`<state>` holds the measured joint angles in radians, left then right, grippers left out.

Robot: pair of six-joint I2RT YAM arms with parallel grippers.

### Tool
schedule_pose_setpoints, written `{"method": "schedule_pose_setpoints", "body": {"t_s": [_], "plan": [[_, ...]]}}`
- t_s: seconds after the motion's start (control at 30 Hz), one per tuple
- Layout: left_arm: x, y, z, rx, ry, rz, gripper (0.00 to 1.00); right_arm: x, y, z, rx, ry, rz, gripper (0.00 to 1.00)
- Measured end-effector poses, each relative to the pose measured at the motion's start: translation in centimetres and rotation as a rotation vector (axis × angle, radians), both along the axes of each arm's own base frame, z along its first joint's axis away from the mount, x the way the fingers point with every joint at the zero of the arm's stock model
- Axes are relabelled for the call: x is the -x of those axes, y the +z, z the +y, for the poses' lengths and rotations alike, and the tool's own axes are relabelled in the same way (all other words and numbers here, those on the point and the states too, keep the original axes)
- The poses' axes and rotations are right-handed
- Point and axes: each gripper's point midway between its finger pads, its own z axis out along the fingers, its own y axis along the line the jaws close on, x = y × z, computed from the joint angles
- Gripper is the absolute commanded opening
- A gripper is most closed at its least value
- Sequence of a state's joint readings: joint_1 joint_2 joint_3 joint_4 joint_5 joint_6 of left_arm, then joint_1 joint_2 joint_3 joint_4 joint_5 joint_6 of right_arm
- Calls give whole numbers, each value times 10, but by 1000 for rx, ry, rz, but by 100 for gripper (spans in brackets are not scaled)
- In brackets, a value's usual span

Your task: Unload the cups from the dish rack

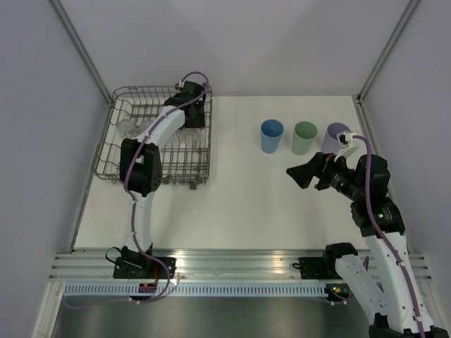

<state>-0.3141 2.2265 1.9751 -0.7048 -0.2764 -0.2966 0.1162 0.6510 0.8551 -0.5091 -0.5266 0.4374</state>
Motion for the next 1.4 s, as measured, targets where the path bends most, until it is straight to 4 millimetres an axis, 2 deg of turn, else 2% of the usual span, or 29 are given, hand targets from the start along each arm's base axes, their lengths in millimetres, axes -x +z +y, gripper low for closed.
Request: {"method": "schedule_pose_setpoints", "body": {"t_s": [0.03,0.07,0.13,0.2,0.3,0.43,0.6,0.8,1.0,1.1,1.2,1.4], "plan": [[0,0,0,1,0,-2,60,0,0,0,0,0,1,98],[-1,0,-1,4,-3,-2,50,0,0,0,0,0,1,98],[-1,0,-1,6,-7,-2,39,0,0,0,0,0,1,98],[-1,0,-1,9,-8,-1,39,0,0,0,0,0,0,98],[-1,0,-1,12,-8,0,27,0,-1,0,1,0,2,98],[-1,2,-1,14,-9,-1,3,-1,-4,0,1,0,8,98],[2,16,-2,31,-17,-16,2,-1,-8,0,3,-1,17,98],[7,71,-5,77,-31,-110,2,-5,-5,1,-1,5,6,98],[26,146,-8,157,-66,-233,2,-7,-6,3,-22,4,18,98],[48,179,-15,237,-102,-274,2,-5,-5,13,-84,51,20,98],[80,215,-27,356,-166,-319,2,-2,-3,24,-158,104,34,98],[139,264,-48,568,-302,-399,2,5,19,42,-371,193,2,93]]}}
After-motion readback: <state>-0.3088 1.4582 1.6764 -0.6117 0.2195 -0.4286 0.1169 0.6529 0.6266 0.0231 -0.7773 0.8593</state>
